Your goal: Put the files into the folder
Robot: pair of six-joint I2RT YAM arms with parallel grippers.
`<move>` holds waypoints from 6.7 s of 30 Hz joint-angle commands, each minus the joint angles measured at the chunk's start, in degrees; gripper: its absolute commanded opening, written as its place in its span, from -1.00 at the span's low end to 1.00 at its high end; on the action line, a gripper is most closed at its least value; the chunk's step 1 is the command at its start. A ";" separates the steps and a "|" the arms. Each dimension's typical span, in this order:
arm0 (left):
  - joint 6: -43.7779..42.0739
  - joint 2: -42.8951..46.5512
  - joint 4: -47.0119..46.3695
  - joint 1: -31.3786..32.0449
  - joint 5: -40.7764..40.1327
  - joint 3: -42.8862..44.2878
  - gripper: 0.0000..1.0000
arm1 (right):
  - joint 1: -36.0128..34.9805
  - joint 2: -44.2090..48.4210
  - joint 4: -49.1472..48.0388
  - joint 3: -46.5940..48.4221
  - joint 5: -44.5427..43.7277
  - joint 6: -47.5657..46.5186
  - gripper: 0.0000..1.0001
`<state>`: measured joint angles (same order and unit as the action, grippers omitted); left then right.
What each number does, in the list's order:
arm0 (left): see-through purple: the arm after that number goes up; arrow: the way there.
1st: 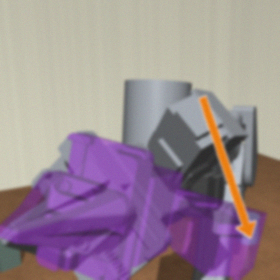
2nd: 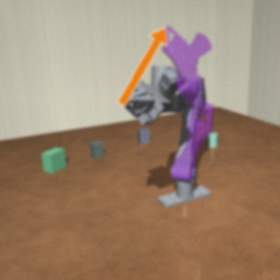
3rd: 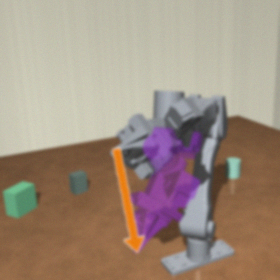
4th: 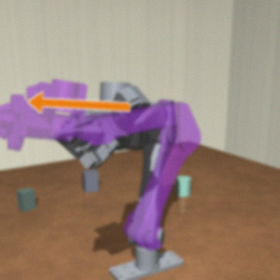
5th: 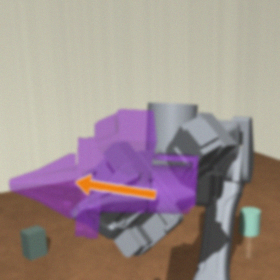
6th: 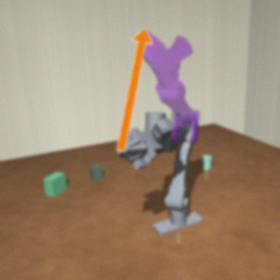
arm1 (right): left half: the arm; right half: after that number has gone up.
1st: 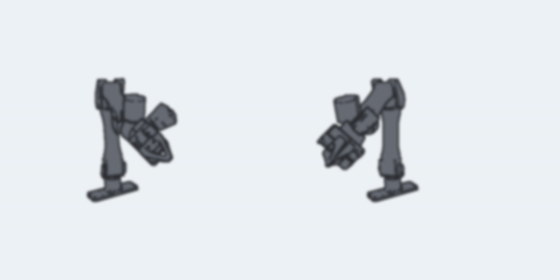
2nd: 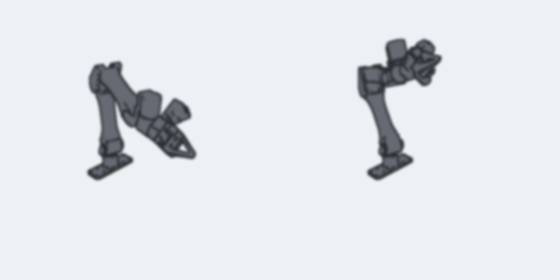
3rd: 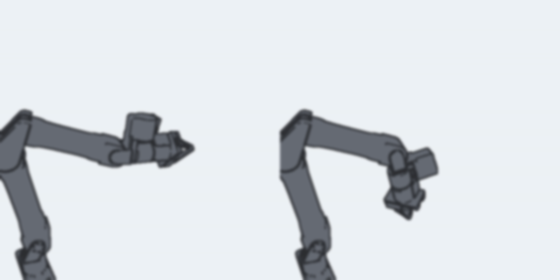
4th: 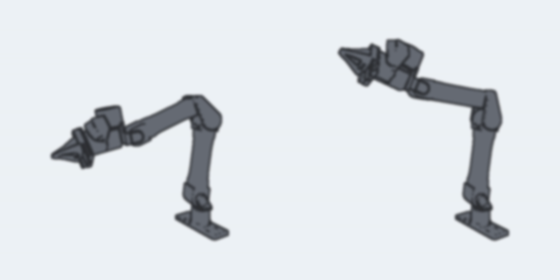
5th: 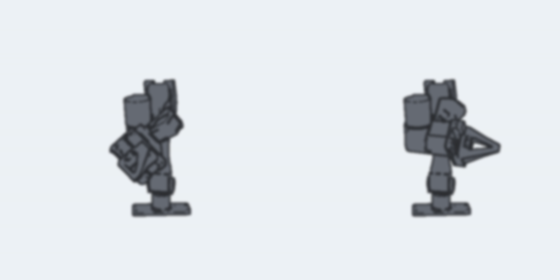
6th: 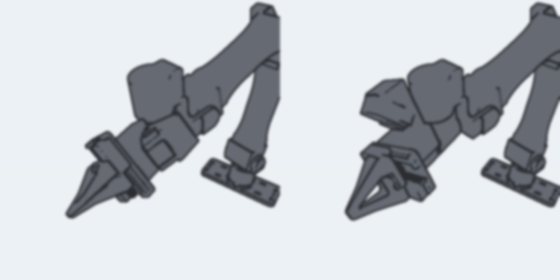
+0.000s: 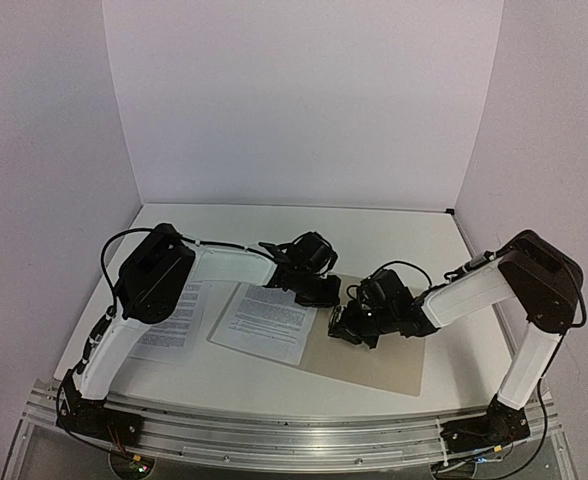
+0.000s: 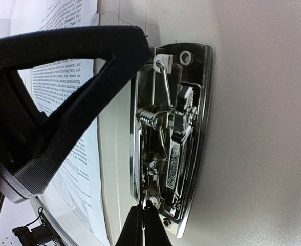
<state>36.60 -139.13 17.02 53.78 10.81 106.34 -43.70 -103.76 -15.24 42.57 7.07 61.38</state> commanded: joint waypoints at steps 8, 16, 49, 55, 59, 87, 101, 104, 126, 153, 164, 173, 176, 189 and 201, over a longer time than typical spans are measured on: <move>-3.07 -3.56 12.19 -2.23 -5.86 -4.61 -1.00 | 0.85 -3.59 16.83 -10.33 -4.53 3.59 -1.00; -4.16 -3.87 10.93 -2.36 -6.89 -5.29 -1.00 | 2.74 0.99 11.51 -8.19 1.66 4.72 -1.00; -14.94 -1.10 8.94 -5.42 2.60 -0.21 -1.00 | 7.13 -10.13 2.13 -17.16 3.00 5.17 -1.00; -18.77 -0.94 6.51 -5.22 0.68 -3.46 -1.00 | 9.04 -7.82 0.10 -16.00 3.16 6.36 -1.00; -22.34 -0.88 5.20 -4.71 -1.35 -6.01 -1.00 | 8.95 -6.97 6.94 -11.65 -1.64 1.31 -1.00; -34.47 -2.37 1.54 -4.56 -5.59 -12.10 -1.00 | 0.92 -10.74 42.92 5.26 -26.56 -6.80 -0.88; -38.02 -2.56 0.06 -4.56 -7.20 -13.35 -1.00 | 0.98 -4.66 46.89 7.86 -33.20 -2.20 -1.00; -38.04 -2.46 -0.09 -4.48 -7.20 -13.37 -1.00 | 0.95 -4.40 47.02 9.85 -33.16 -3.69 -0.99; -37.23 -1.74 2.83 -4.37 -3.27 -7.10 -1.00 | 2.95 9.78 33.26 15.59 -17.60 -19.84 -0.60; -29.88 1.58 8.87 -4.47 1.03 10.19 -0.81 | 3.82 8.79 29.39 14.85 -2.89 -23.54 -0.46; -33.20 5.31 13.84 -10.45 -1.04 17.50 -0.64 | -0.44 -1.26 20.83 17.23 9.28 -23.29 -0.86; -42.95 20.68 15.34 -21.23 -0.35 -8.82 -0.42 | -0.43 -6.75 11.39 24.35 8.06 -21.80 -0.86; -45.45 24.47 17.99 -22.31 1.91 -14.48 -0.37 | 2.45 -9.78 11.53 27.73 5.86 -19.74 -0.87; -60.31 40.15 22.17 -24.91 10.95 -33.09 -0.23 | 13.46 -9.70 18.09 39.96 6.45 -28.93 -0.81; -83.16 45.20 18.47 -24.89 13.62 -48.57 -0.02 | 4.83 3.50 13.78 15.34 11.09 -21.20 -0.95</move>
<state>-35.05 -96.54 37.84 29.04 23.50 61.70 -37.40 -102.83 2.17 62.31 16.49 35.69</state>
